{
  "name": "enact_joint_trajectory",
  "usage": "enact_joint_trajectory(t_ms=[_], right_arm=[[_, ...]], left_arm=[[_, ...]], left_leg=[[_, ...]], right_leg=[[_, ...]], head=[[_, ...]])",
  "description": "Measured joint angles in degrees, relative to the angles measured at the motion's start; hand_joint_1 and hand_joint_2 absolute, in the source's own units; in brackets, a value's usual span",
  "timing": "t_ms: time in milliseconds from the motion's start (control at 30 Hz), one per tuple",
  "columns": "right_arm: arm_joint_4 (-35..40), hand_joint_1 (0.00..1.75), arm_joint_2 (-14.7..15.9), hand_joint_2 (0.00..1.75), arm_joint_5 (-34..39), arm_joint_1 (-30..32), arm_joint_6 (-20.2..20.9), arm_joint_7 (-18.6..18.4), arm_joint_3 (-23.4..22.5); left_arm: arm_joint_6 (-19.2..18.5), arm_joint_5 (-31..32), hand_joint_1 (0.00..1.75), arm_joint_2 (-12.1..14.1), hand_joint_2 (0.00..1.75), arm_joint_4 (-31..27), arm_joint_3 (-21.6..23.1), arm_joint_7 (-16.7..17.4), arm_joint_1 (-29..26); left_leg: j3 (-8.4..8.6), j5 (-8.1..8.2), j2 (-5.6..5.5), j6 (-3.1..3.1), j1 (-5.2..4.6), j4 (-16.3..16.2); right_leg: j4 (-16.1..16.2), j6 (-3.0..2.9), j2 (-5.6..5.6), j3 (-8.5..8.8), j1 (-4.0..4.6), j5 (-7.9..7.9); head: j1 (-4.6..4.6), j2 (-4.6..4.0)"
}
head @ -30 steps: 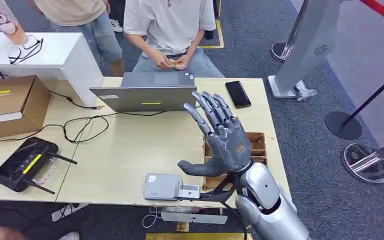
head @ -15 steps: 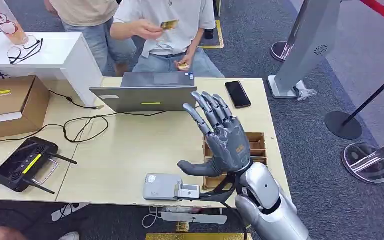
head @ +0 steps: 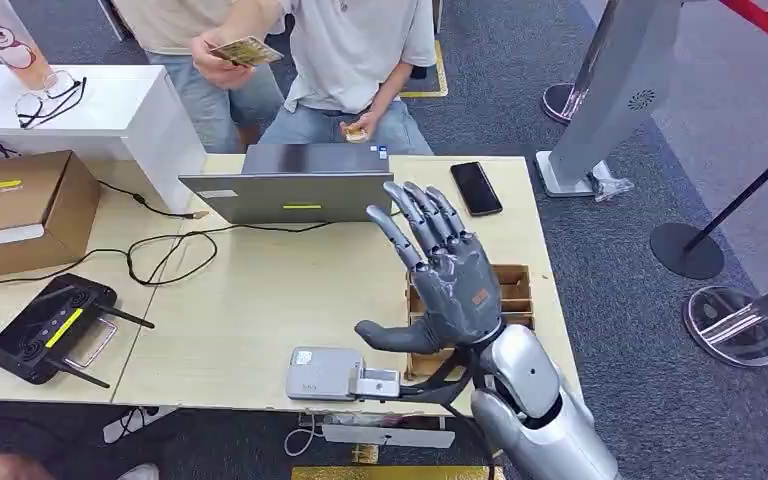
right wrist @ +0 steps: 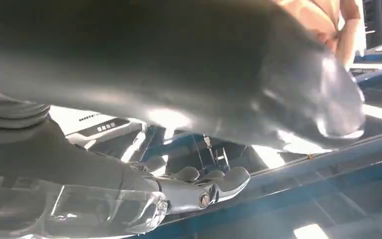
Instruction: Pass the card to the sensor for recognition and then transmit it.
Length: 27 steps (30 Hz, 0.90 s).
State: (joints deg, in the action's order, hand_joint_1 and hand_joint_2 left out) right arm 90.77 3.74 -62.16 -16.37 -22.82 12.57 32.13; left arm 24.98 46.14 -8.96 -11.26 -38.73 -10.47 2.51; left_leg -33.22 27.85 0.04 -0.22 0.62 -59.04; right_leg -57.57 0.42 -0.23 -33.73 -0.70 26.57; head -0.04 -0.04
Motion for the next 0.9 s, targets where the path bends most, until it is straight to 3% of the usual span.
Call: enact_joint_trajectory(t_ms=[233, 267, 467, 600, 633, 900], right_arm=[[-0.39, 0.00, -0.61, 0.00, -0.07, -2.16, 1.01, -0.39, 0.00], [-0.61, 0.00, -0.78, 1.75, -0.11, -2.53, 1.31, -0.55, 0.00], [-3.36, 0.00, -1.77, 1.75, -0.15, -6.20, 2.53, -0.72, 0.11], [-7.66, 0.00, -3.70, 1.75, 0.98, -11.37, 4.20, -1.36, 1.44], [-8.93, 0.00, -4.24, 1.75, 0.98, -12.55, 4.28, -1.83, 1.86], [-16.08, 0.00, -6.75, 1.75, 1.00, -18.63, 4.28, -3.13, 3.50]], left_arm=[[-0.37, 1.03, 0.00, 0.11, 0.00, 0.00, 0.00, 0.35, 0.00], [-0.39, 1.20, 0.00, 0.11, 0.00, 0.00, 0.00, 0.39, 0.00], [-0.68, 1.86, 0.00, -0.02, 0.00, 0.00, 0.00, 1.13, 0.26], [-2.42, 2.42, 0.00, -0.28, 0.00, -0.02, 0.02, 9.31, 2.79], [-2.64, 2.75, 0.00, -0.33, 0.00, -0.02, 0.11, 9.88, 3.43], [-3.08, 3.54, 0.00, -0.42, 0.00, -0.02, 0.26, 10.49, 5.12]], left_leg=[[0.00, 0.00, 0.00, 0.00, 0.00, 0.00], [0.00, 0.00, 0.00, 0.00, 0.00, 0.00], [0.00, -0.03, 0.00, 0.02, 0.00, 0.00], [0.00, -0.10, -0.01, 0.05, 0.01, 0.00], [0.00, -0.13, -0.03, 0.04, 0.01, 0.00], [0.01, -0.13, -0.02, 0.04, 0.00, 0.00]], right_leg=[[0.00, 0.00, 0.00, 0.01, 0.00, 0.00], [0.00, 0.00, 0.00, 0.01, 0.00, -0.01], [-0.01, 0.01, 0.00, 0.02, 0.00, -0.01], [-0.02, -0.02, -0.05, 0.03, 0.00, -0.05], [-0.02, -0.02, -0.07, 0.03, 0.00, -0.06], [-0.06, -0.02, -0.05, 0.04, 0.00, -0.07]], head=[[0.02, 0.00], [-0.02, 0.00], [0.00, 0.00], [0.02, 0.00], [-0.02, 0.00], [0.00, 0.00]])
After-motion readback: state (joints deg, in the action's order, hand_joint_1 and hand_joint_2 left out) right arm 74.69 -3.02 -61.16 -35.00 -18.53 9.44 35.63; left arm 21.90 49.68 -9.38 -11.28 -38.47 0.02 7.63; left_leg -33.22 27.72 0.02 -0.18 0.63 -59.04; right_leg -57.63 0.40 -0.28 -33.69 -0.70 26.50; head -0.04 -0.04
